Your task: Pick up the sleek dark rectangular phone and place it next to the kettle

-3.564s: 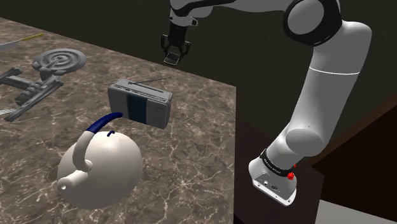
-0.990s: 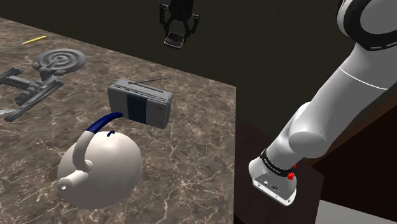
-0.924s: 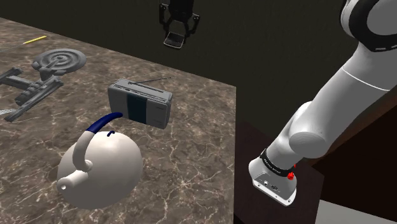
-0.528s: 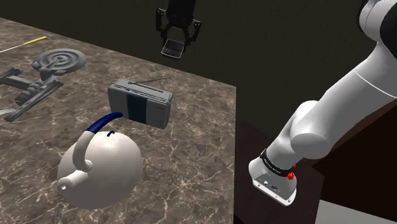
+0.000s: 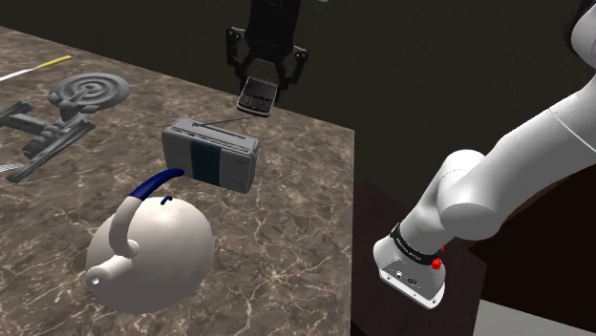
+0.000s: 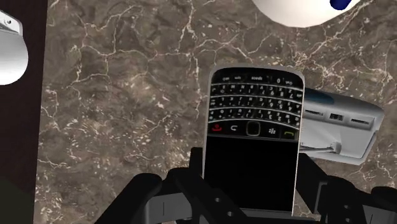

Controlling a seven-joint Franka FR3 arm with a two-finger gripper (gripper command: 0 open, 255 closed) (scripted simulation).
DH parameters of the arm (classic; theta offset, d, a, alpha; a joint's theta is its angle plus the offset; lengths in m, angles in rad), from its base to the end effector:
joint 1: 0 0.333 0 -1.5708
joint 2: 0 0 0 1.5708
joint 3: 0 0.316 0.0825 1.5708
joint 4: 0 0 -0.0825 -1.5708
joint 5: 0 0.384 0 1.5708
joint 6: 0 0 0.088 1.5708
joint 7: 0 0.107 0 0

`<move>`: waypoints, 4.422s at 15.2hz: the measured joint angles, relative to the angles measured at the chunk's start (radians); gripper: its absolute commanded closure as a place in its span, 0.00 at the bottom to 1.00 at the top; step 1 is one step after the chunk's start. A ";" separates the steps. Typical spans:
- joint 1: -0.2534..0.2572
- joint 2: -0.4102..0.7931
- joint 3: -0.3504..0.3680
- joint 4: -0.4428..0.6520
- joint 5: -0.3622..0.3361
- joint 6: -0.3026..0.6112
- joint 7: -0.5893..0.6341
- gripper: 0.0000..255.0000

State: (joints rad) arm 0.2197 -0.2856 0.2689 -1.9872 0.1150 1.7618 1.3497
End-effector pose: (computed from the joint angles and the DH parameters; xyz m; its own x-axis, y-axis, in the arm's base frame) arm 0.4114 0.2459 0.5841 0.6309 -0.7754 -0.0269 -0.7754 -0.6288 -0.0580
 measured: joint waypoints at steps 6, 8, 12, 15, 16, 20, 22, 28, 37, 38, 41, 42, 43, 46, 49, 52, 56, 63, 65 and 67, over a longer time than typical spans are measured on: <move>0.057 -0.056 0.089 -0.042 0.036 0.001 0.132 1.00; 0.073 -0.060 0.120 -0.041 0.045 0.000 0.178 1.00; 0.107 -0.077 0.180 -0.037 0.065 -0.009 0.266 1.00; 0.131 -0.083 0.229 -0.045 0.080 0.001 0.332 1.00; 0.136 -0.076 0.247 -0.037 0.080 0.003 0.355 1.00; 0.144 -0.077 0.263 -0.071 0.087 0.038 0.372 1.00; 0.144 -0.070 0.268 -0.092 0.086 0.065 0.373 1.00; 0.148 -0.065 0.281 -0.168 0.092 0.147 0.373 1.00; 0.152 -0.047 0.300 -0.275 0.097 0.271 0.372 1.00; 0.151 -0.043 0.302 -0.286 0.097 0.285 0.371 1.00; 0.152 -0.031 0.311 -0.316 0.096 0.327 0.374 1.00; 0.151 -0.025 0.314 -0.323 0.095 0.340 0.375 1.00; 0.152 -0.021 0.317 -0.331 0.095 0.352 0.378 1.00; 0.150 -0.001 0.327 -0.360 0.090 0.399 0.382 1.00; 0.148 0.019 0.335 -0.383 0.084 0.441 0.386 1.00; 0.145 0.044 0.345 -0.407 0.076 0.487 0.394 1.00; 0.141 0.077 0.359 -0.437 0.062 0.548 0.407 1.00; 0.131 0.142 0.379 -0.473 0.026 0.642 0.436 1.00; 0.131 0.144 0.379 -0.475 0.024 0.645 0.436 1.00; 0.130 0.144 0.378 -0.475 0.024 0.646 0.436 1.00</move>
State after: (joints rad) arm 0.3502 -0.1417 0.6472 -2.4619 0.1391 2.4079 1.7852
